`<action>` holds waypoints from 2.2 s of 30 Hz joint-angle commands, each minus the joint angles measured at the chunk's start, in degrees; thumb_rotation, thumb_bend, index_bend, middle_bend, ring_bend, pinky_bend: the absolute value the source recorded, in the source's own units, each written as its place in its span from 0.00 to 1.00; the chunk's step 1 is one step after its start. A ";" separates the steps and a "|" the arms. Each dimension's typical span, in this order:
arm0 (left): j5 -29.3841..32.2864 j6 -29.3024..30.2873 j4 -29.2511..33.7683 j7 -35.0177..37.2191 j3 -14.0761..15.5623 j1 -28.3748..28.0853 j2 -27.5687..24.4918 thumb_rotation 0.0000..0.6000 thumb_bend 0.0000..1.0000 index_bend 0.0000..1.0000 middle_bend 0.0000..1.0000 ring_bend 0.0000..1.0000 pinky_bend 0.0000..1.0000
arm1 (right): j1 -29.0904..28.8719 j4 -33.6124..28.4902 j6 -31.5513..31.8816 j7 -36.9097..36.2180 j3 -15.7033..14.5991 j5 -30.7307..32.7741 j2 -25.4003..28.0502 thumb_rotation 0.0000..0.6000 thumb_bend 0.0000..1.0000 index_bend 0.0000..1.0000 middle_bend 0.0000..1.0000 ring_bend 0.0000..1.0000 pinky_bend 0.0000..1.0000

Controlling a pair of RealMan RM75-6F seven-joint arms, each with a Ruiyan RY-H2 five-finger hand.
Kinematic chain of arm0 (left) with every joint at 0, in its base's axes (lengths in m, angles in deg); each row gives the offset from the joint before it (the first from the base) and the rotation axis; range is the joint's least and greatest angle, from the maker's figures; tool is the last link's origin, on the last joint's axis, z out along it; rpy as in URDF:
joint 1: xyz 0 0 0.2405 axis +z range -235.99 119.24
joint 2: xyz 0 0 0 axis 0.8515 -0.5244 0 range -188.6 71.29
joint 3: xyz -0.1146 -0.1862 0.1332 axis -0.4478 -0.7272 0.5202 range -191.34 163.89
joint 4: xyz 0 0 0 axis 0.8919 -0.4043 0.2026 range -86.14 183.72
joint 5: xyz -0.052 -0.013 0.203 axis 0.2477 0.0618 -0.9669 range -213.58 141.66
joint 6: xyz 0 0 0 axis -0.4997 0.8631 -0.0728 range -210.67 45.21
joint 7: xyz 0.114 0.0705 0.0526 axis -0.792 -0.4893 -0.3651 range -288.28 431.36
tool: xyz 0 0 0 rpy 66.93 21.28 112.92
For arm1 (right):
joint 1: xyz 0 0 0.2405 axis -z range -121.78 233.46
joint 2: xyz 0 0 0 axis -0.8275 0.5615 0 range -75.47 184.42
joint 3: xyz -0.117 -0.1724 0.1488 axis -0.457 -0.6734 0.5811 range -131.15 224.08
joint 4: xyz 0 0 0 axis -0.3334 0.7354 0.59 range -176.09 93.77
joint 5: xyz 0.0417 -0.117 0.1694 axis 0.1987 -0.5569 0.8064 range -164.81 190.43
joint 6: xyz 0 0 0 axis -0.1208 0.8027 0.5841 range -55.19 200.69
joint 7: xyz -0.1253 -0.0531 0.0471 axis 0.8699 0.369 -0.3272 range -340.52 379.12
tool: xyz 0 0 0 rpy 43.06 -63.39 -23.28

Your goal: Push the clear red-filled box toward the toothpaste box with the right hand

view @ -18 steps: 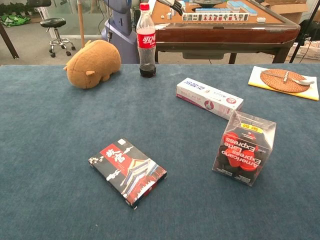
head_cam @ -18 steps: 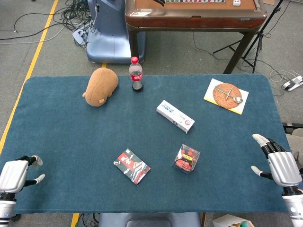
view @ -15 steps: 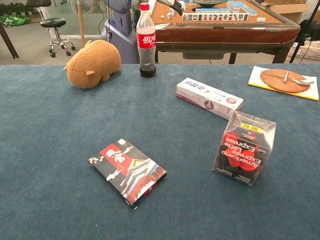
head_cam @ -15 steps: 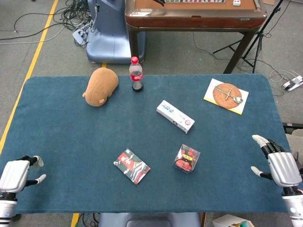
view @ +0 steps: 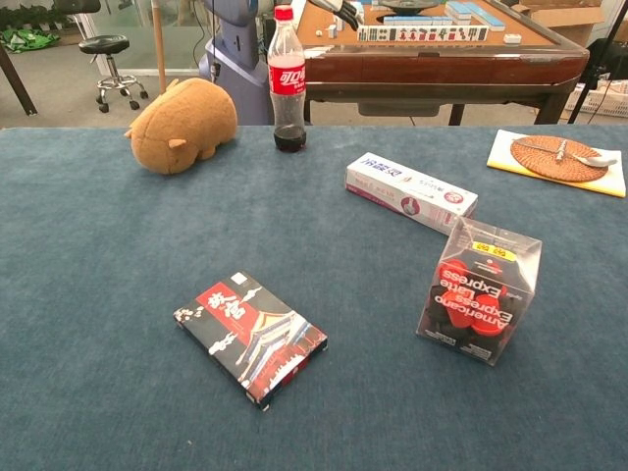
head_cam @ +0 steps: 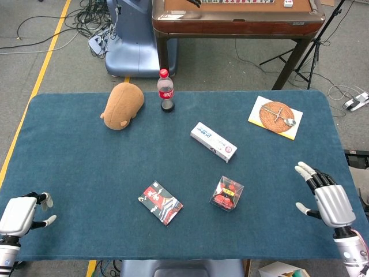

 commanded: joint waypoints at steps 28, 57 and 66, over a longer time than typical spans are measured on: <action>1.26 -0.23 0.48 -0.07 0.02 0.36 -0.64 1.00 0.02 0.58 0.62 0.48 0.58 | -13.07 2.96 -13.83 19.12 0.13 -5.77 -11.94 1.00 0.00 0.00 0.00 0.00 0.06; 1.31 -0.46 0.45 0.43 0.07 0.38 -0.87 1.00 0.02 0.58 0.62 0.48 0.58 | -17.62 8.21 -16.87 20.44 0.22 -2.53 -19.77 1.00 0.00 0.00 0.00 0.00 0.05; 1.33 -0.46 0.45 0.56 0.09 0.42 -0.94 1.00 0.02 0.58 0.62 0.48 0.58 | -18.49 11.70 -16.29 18.10 0.32 -1.93 -22.73 1.00 0.00 0.00 0.00 0.00 0.05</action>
